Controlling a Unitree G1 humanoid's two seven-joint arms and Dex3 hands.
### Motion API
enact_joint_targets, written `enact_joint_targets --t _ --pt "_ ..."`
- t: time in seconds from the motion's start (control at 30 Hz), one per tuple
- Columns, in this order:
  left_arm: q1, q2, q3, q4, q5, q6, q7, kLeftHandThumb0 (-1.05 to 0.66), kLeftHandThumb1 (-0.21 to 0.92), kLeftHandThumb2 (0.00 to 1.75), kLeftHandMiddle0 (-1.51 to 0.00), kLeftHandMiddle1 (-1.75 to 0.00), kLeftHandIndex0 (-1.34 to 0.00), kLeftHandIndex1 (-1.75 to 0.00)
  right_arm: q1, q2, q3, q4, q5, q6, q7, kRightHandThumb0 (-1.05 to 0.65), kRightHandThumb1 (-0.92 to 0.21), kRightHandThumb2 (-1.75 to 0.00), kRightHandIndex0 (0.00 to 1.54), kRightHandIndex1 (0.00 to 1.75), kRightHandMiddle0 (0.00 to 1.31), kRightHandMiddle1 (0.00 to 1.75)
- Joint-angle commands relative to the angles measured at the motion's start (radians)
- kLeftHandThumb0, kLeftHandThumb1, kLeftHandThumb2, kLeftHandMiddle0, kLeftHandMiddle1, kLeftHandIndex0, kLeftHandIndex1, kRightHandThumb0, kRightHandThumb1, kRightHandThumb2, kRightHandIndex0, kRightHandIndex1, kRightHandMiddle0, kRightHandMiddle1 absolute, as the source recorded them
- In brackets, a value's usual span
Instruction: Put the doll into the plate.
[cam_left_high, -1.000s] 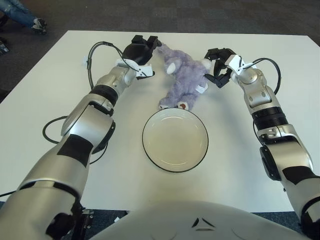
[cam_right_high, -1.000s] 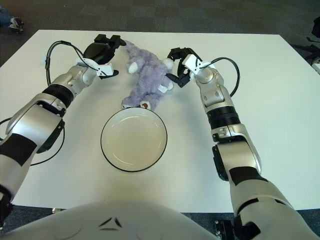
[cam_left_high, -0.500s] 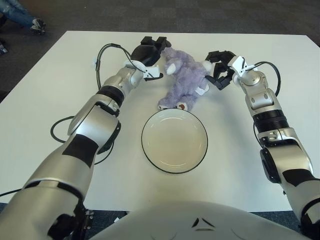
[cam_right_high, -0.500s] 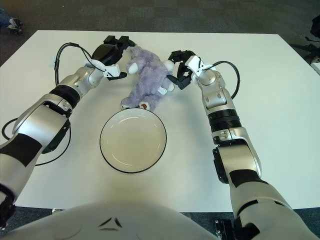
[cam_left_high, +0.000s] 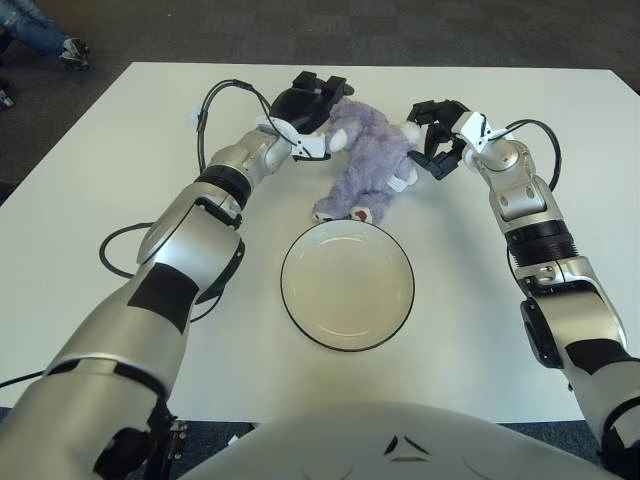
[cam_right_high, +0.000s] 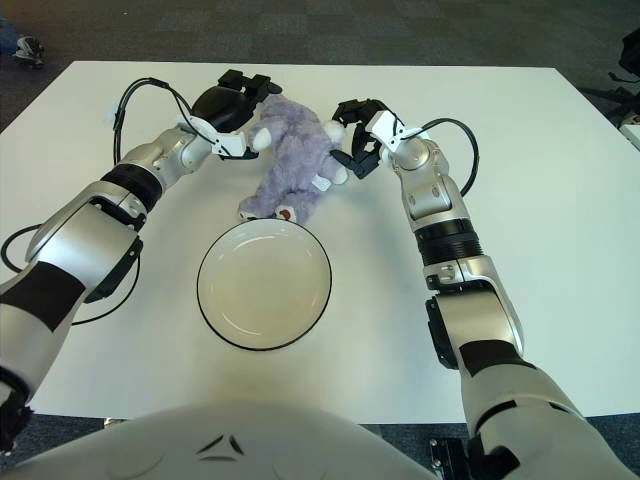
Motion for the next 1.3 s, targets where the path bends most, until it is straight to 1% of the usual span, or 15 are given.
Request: enact_joint_targets --t 0.0,0.03,0.17,0.33,0.4,0.47,0.53,0.7,0.87,1.03,1.27 --pt "-0.026 -0.002 -0.013 0.006 0.015 -0.003 0.019 -0.45 0.31 0.99 0.0 -0.67 0.0 -0.6 0.011 -0.001 -0.006 -0.004 0.02 -0.006 0.017 -0.01 -0.12 -1.43 0.61 1.72 0.84 1.43" --pt "-0.027 -0.005 -0.014 0.007 0.017 -0.001 0.02 -0.49 0.35 0.95 0.0 -0.67 0.0 -0.58 0.01 -0.001 -0.007 -0.002 0.022 -0.009 0.018 -0.01 -0.12 -1.43 0.61 1.72 0.84 1.43" --pt "-0.031 -0.016 -0.018 0.009 0.018 0.002 0.02 -0.55 0.42 0.88 0.0 -0.66 0.0 -0.55 0.01 0.002 -0.011 0.004 0.031 -0.017 0.021 -0.01 -0.14 -1.4 0.59 1.69 0.84 1.44" --pt "-0.037 -0.03 -0.025 0.012 0.019 0.009 0.012 -0.57 0.44 0.85 0.0 -0.67 0.0 -0.57 0.011 0.001 -0.009 -0.003 0.029 -0.008 0.023 -0.01 -0.14 -1.39 0.58 1.68 0.85 1.44" --pt "-0.043 -0.041 -0.031 0.017 0.022 0.02 0.003 -0.54 0.41 0.88 0.0 -0.67 0.0 -0.6 0.011 0.0 -0.008 0.001 0.027 -0.02 0.022 -0.01 -0.14 -1.39 0.58 1.68 0.85 1.43" --pt "-0.048 -0.049 -0.035 0.02 0.024 0.03 -0.003 -0.48 0.34 0.95 0.0 -0.66 0.0 -0.63 0.012 0.002 -0.009 0.006 0.031 -0.028 0.022 -0.01 -0.14 -1.39 0.58 1.68 0.86 1.43" --pt "-0.051 -0.056 -0.037 0.022 0.026 0.04 -0.006 -0.44 0.3 0.99 0.0 -0.65 0.0 -0.65 0.011 0.002 -0.01 0.01 0.034 -0.032 0.024 -0.01 -0.14 -1.39 0.58 1.68 0.86 1.43" --pt "-0.062 -0.085 -0.045 0.032 0.035 0.077 -0.01 -0.35 0.24 1.06 0.0 -0.62 0.0 -0.64 0.017 0.002 -0.011 0.008 0.04 -0.043 0.028 -0.01 -0.13 -1.4 0.59 1.68 0.85 1.43" --pt "-0.071 -0.104 -0.059 0.042 0.048 0.108 -0.012 -0.27 0.21 1.11 0.0 -0.58 0.0 -0.56 0.023 0.004 -0.015 0.002 0.056 -0.04 0.039 -0.01 -0.13 -1.41 0.6 1.68 0.85 1.44" --pt "-0.076 -0.113 -0.063 0.049 0.051 0.115 -0.018 -0.22 0.2 1.13 -0.01 -0.57 0.0 -0.52 0.024 0.009 -0.021 -0.003 0.073 -0.022 0.051 -0.01 -0.12 -1.41 0.6 1.69 0.86 1.43" --pt "-0.076 -0.121 -0.055 0.056 0.038 0.1 -0.044 -0.15 0.19 1.17 -0.04 -0.58 0.0 -0.55 0.025 0.011 -0.029 -0.007 0.095 -0.015 0.067 -0.01 -0.1 -1.44 0.63 1.71 0.86 1.42"
